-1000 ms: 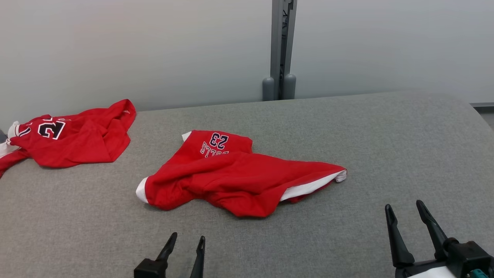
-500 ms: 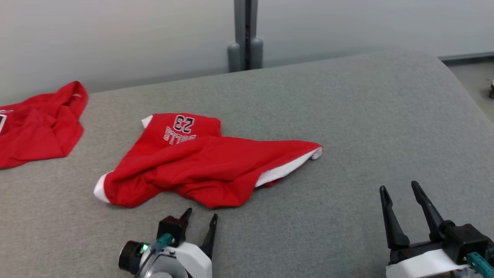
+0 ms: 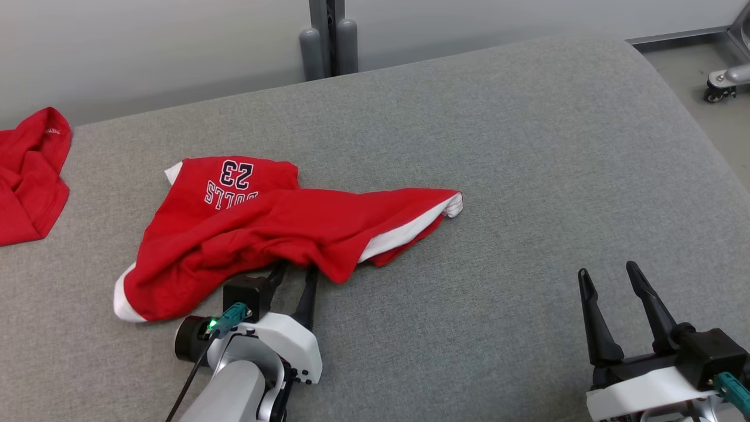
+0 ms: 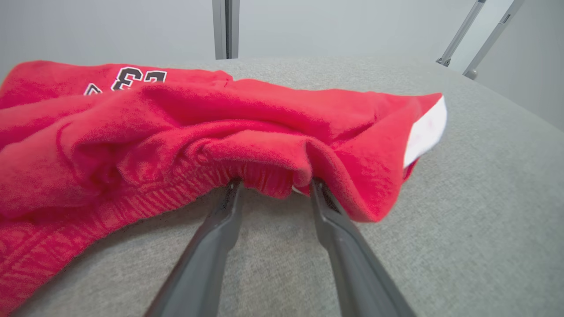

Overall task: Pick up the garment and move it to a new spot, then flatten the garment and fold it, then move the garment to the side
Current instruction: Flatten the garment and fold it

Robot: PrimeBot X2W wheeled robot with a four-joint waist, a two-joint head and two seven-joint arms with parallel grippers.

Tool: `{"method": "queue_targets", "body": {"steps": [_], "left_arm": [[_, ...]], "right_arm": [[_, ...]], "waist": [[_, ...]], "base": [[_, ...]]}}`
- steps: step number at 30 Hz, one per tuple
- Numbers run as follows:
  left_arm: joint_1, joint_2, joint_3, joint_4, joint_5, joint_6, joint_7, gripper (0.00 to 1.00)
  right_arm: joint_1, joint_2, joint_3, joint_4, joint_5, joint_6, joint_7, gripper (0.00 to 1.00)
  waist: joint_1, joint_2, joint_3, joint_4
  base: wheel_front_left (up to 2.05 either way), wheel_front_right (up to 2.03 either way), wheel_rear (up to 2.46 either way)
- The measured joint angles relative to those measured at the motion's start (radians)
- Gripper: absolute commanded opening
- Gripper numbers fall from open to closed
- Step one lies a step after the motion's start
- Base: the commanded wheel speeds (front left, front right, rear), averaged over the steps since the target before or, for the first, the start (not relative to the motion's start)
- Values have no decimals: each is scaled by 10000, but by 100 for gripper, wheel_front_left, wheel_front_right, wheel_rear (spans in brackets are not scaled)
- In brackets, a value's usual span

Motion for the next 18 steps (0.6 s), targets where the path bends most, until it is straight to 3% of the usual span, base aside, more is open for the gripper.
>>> {"method": "queue_targets", "body": {"steps": [13,18], "left_arm": [[732,6,499,-2397,1436,-251,-4,0],[1190,25,602,-4142,2142,-520,-4,0]], "right_arm": [[41,2,-155,36,25,0,0,100],[201,2,-144,107,44,0,0,100]], "waist": [[0,0,-360,541],[0,0,-819,957]], "base": [[0,0,0],[0,0,0]]}}
